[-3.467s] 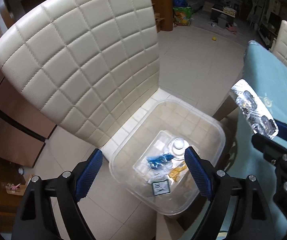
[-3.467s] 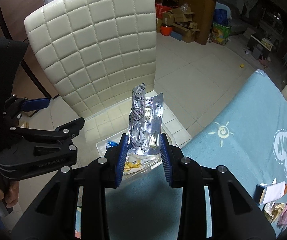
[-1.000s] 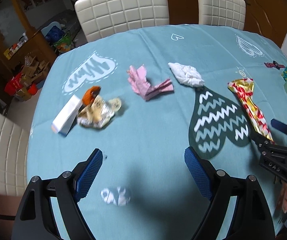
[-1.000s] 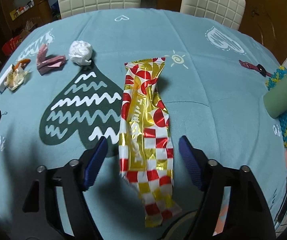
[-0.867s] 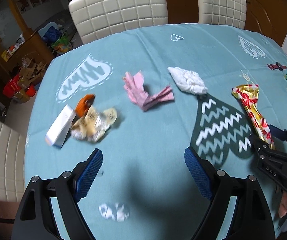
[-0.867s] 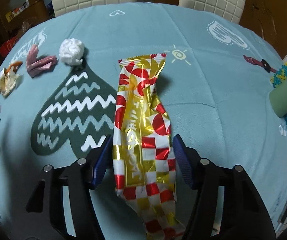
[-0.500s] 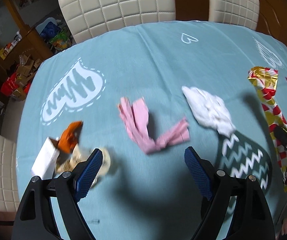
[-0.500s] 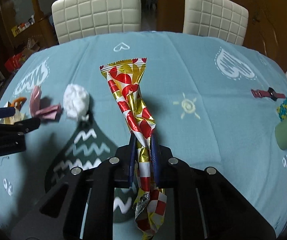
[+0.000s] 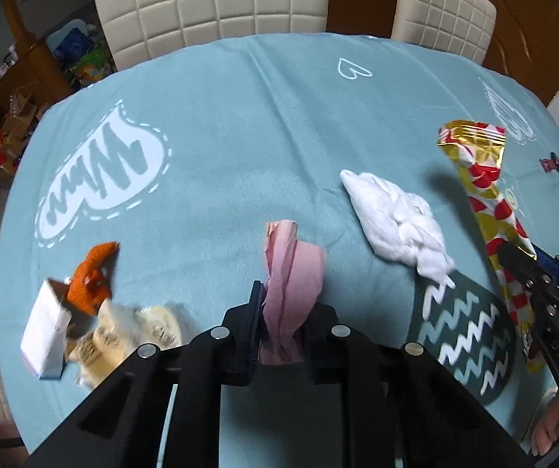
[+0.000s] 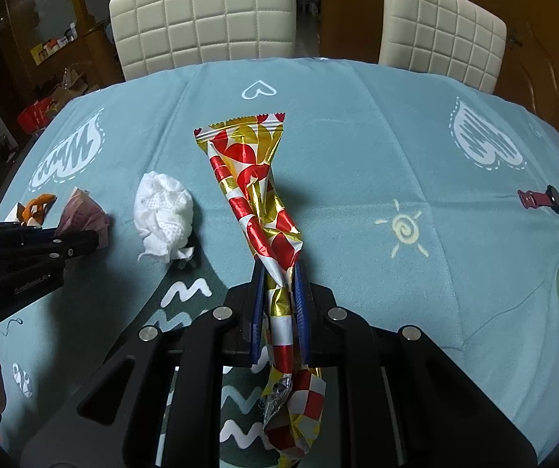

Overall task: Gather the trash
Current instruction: 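Carry the pink paper and red-gold wrapper to the clear bin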

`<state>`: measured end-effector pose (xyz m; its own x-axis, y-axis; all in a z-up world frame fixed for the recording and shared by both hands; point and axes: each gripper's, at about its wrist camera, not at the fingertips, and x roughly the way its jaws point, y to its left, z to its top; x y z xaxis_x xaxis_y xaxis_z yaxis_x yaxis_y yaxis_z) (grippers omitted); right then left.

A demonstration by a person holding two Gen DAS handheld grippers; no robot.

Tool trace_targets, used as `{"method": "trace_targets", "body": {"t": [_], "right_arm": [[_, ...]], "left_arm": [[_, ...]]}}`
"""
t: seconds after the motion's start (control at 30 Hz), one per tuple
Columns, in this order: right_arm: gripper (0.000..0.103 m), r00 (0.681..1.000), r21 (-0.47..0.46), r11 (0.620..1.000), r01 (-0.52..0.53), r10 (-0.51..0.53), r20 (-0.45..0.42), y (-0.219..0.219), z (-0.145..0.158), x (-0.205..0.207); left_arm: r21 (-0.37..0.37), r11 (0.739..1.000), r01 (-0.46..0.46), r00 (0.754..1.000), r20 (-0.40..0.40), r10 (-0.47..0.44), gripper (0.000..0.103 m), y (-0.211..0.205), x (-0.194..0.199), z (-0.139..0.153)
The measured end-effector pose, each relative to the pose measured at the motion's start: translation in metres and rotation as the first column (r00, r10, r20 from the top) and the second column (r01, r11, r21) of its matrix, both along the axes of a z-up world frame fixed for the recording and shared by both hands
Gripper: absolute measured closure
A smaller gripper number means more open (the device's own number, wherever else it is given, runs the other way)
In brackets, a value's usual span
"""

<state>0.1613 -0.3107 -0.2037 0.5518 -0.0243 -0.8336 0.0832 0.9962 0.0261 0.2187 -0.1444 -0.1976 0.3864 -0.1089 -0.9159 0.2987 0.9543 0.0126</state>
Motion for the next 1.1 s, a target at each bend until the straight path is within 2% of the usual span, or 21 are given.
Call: {"method": "trace_targets", "body": {"t": [0.3, 0.7, 1.1], "right_arm": [[0.086, 0.999, -0.002, 0.999, -0.046, 0.046, -0.005, 0.023, 0.015, -0.043], [0.086, 0.988, 0.004, 0.988, -0.156, 0.156, 0.000, 0.077, 0.032, -0.102], [0.086, 0.961, 0.021, 0.961, -0.277, 0.277, 0.002, 0.147, 0.039, -0.125]], "left_arm": [[-0.013, 1.000, -0.004, 1.000, 0.027, 0.004, 0.087, 0.025, -0.059, 0.022], [0.001, 0.999, -0.041, 0.996, 0.078, 0.041, 0.087, 0.060, -0.122, 0.042], [0.005, 0.993, -0.114, 0.988, 0.104, 0.113, 0.087, 0.119, -0.164, 0.050]]}}
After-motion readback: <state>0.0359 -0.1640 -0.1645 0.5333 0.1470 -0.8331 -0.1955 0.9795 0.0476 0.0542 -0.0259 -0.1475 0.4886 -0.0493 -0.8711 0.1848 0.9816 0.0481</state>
